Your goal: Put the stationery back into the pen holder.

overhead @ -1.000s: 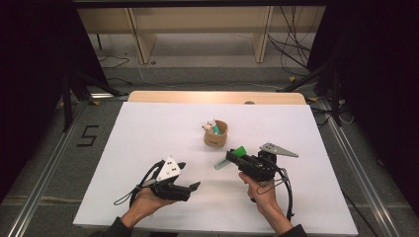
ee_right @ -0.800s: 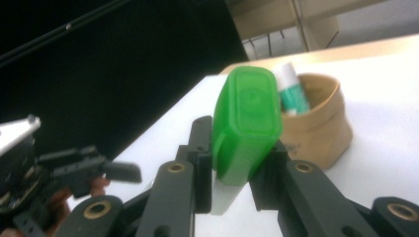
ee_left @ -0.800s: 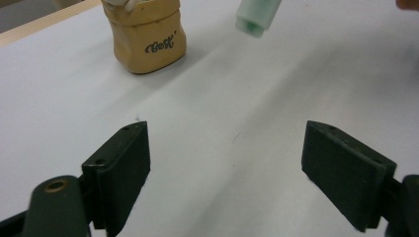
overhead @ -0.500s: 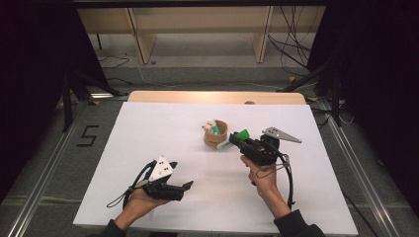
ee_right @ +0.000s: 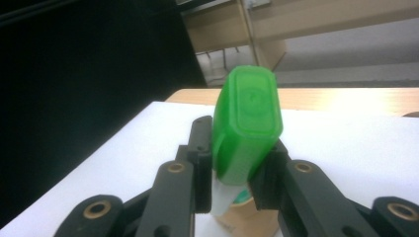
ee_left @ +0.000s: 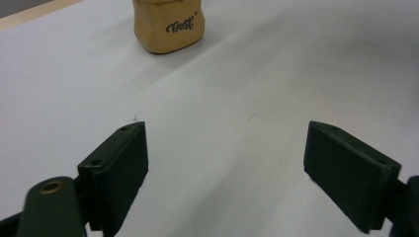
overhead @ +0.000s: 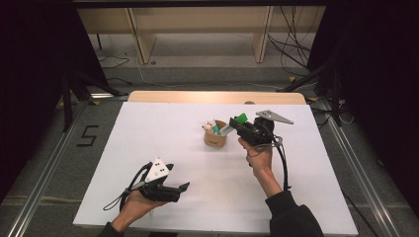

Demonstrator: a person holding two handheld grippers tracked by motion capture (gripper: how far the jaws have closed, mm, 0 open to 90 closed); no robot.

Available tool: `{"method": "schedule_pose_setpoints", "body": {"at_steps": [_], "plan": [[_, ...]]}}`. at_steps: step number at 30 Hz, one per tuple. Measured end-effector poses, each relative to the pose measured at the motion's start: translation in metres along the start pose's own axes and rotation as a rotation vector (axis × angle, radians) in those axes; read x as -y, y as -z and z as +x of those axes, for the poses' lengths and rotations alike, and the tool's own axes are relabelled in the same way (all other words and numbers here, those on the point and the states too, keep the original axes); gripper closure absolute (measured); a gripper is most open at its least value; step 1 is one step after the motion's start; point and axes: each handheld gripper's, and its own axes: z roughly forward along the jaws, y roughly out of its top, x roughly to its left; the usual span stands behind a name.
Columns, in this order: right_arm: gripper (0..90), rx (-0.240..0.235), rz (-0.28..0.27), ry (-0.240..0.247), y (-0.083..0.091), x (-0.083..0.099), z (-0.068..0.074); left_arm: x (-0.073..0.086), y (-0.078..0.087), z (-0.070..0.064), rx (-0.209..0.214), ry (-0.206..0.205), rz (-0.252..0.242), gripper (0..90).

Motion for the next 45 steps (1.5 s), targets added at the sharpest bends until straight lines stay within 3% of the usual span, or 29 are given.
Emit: {"method": "schedule_pose_setpoints", "body": {"at_steps": [13,19,29,45], "plan": [[74.9,0.083,0.043,0.0,-0.031,-0.008,-0.008,0.002,0.002,-0.001,0.003,0.001,-0.002,16.4],[74.9,0.117,0.066,0.032,-0.039,-0.008,-0.007,0.002,0.003,0.0,0.002,0.005,-0.008,16.4],[74.9,0.132,0.09,0.023,-0.051,-0.006,-0.011,0.003,0.002,0.002,-0.004,0.006,-0.003,16.4],[74.7,0.167,0.152,0.074,-0.069,-0.001,-0.009,0.003,0.003,0.002,-0.004,0.004,-0.004,16.4]]}}
